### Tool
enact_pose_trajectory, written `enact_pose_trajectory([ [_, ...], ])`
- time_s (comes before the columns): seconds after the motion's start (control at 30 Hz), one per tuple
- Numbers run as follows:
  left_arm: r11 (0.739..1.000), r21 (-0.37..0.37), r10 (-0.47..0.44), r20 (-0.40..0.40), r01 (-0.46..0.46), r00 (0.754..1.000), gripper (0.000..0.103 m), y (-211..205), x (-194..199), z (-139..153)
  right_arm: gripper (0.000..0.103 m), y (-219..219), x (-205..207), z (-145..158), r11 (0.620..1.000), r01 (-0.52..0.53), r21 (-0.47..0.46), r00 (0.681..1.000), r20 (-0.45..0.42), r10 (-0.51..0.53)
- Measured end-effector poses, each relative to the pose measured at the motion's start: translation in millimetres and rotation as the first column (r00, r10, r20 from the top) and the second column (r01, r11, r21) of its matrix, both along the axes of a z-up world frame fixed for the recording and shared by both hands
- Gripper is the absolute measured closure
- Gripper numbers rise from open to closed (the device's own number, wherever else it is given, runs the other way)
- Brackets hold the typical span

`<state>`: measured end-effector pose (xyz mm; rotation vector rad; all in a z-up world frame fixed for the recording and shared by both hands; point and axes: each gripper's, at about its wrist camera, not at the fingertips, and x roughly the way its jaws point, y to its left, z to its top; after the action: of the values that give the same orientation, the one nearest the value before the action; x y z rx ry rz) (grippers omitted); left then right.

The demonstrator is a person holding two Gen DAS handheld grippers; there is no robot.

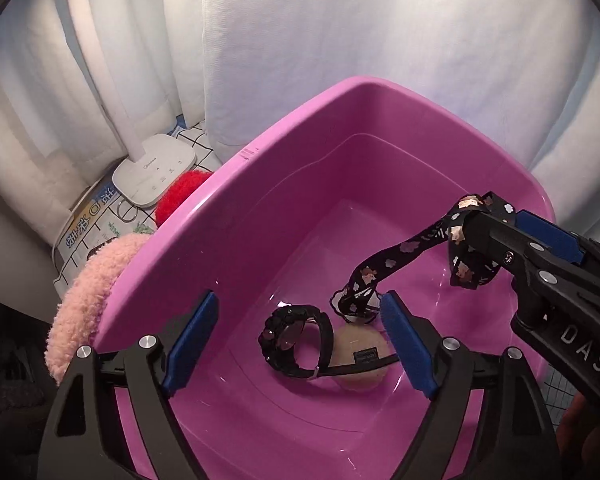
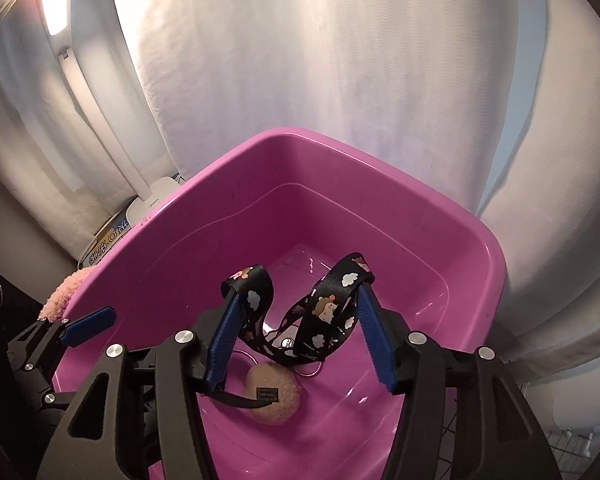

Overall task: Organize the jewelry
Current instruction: 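Carry the watch and lanyard over the pink tub and release both, then move both tools back over the table toward the pearl clip and hair pin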

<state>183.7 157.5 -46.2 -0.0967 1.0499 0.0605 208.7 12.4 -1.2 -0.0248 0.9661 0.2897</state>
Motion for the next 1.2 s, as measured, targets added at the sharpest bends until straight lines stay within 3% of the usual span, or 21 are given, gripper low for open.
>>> enact_pose_trajectory([
  [0.33,1.0,0.026,0.004,0.017,-0.005,1.0,0.018,-0.3,-4.1,3.1,0.046,-9.7,-1.9,3.9,0.999,0.034,0.011,0.999,0.003,-0.034],
  [0.63,0.999,0.024,-0.03,0.092,0.028,0.995,0.018,-26.8,-29.8,36.4,0.046,-43.2,-35.7,37.0,0.997,0.04,0.073,0.996,0.078,-0.045],
  [0.8,0.997,-0.004,-0.08,0.147,0.081,0.986,0.018,-57.4,-47.9,60.9,0.046,-95.8,-67.2,59.5,0.991,0.075,0.113,0.987,0.13,-0.09],
  [1.0,0.981,-0.048,-0.176,0.199,0.189,0.964,0.016,-111.4,-69.5,82.4,0.042,-179.9,-114.1,79.3,0.975,0.19,0.12,0.959,0.188,-0.21],
  [1.2,0.954,-0.064,-0.275,0.212,0.294,0.938,0.015,-169.9,-85.9,81.2,0.041,-254.7,-154.6,68.8,0.935,0.324,0.143,0.918,0.194,-0.347],
])
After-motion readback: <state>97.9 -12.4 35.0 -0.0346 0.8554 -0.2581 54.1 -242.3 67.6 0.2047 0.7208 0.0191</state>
